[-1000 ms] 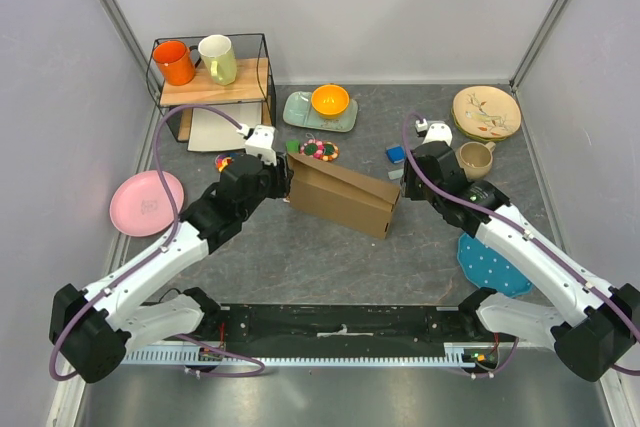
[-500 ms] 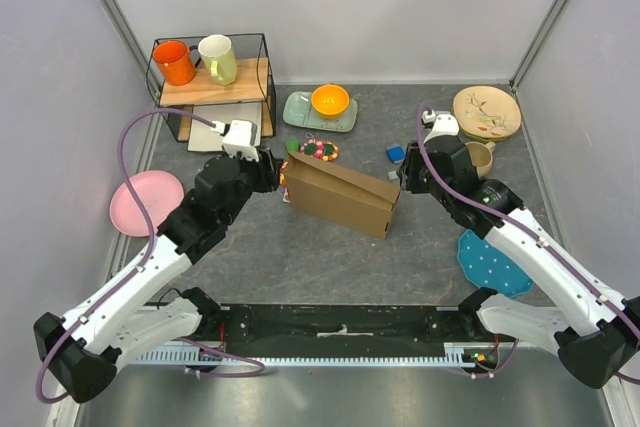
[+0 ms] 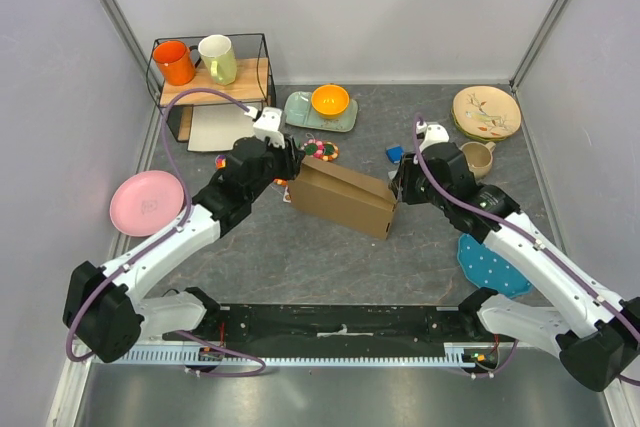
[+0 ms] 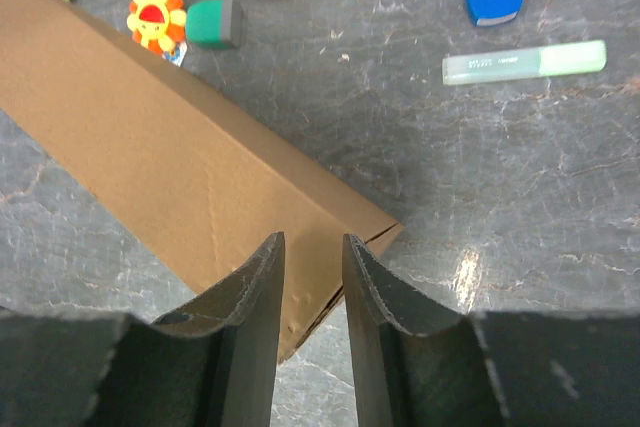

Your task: Fold the paper box

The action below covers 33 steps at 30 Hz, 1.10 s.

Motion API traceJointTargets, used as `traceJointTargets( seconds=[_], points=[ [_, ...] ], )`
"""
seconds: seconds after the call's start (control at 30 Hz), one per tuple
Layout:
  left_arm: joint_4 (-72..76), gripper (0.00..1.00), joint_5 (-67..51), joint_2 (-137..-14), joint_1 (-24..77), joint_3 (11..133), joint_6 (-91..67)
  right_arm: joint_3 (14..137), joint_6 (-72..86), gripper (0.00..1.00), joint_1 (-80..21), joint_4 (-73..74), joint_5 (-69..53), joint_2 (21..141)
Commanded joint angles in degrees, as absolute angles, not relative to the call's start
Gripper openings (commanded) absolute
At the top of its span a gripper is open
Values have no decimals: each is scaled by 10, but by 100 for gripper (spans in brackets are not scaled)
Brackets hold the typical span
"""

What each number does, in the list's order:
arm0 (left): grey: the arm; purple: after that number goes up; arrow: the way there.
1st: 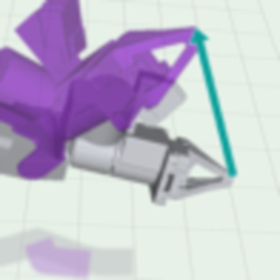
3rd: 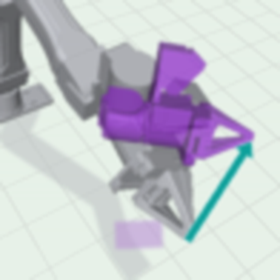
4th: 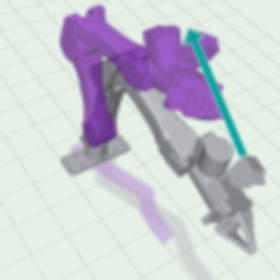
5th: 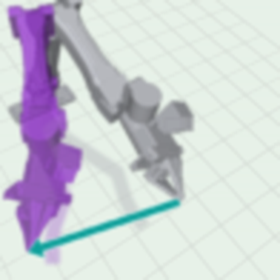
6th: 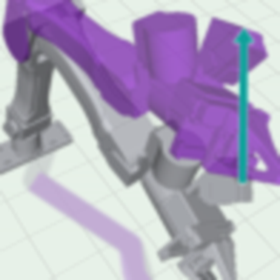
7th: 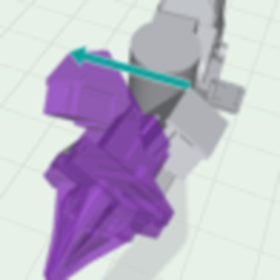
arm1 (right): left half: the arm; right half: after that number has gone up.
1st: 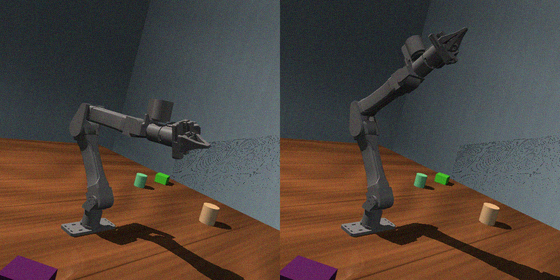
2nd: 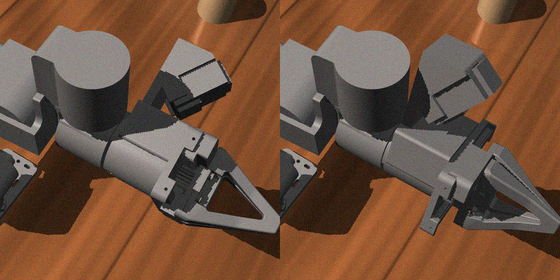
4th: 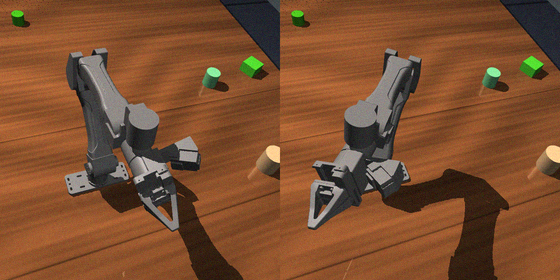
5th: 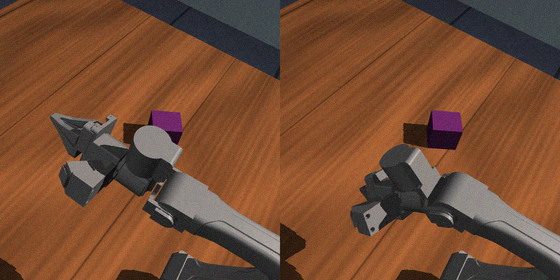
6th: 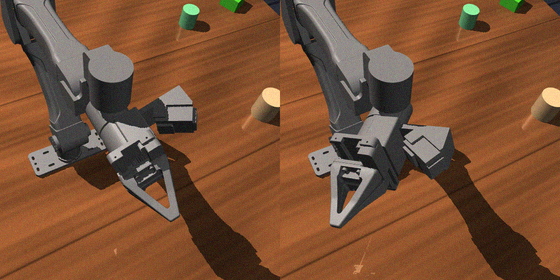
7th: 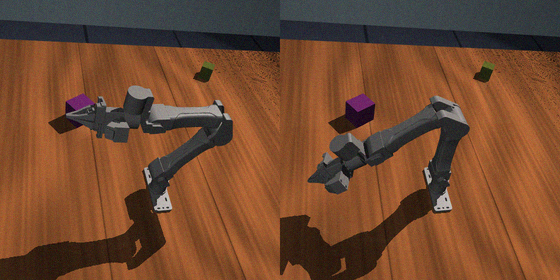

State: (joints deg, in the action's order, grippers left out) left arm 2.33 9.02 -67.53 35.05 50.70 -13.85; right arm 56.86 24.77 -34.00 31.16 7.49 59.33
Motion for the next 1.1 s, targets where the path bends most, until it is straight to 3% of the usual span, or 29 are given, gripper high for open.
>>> traceJointTargets(
  seconds=[0.0,0.27,0.43,0.67,1.07],
  points=[
    [55,39,71,-670,348,467,-153,539,239,37,-341,301,47,593],
    [44,13,83,-656,348,398,-172,527,250,36,-341,298,73,595],
    [53,6,88,-650,348,367,-199,555,273,36,-341,279,76,577],
    [49,5,105,-635,349,343,-222,557,293,36,-341,251,36,562],
    [27,10,120,-650,349,378,-207,475,352,33,-342,168,-196,501]
  ],
)
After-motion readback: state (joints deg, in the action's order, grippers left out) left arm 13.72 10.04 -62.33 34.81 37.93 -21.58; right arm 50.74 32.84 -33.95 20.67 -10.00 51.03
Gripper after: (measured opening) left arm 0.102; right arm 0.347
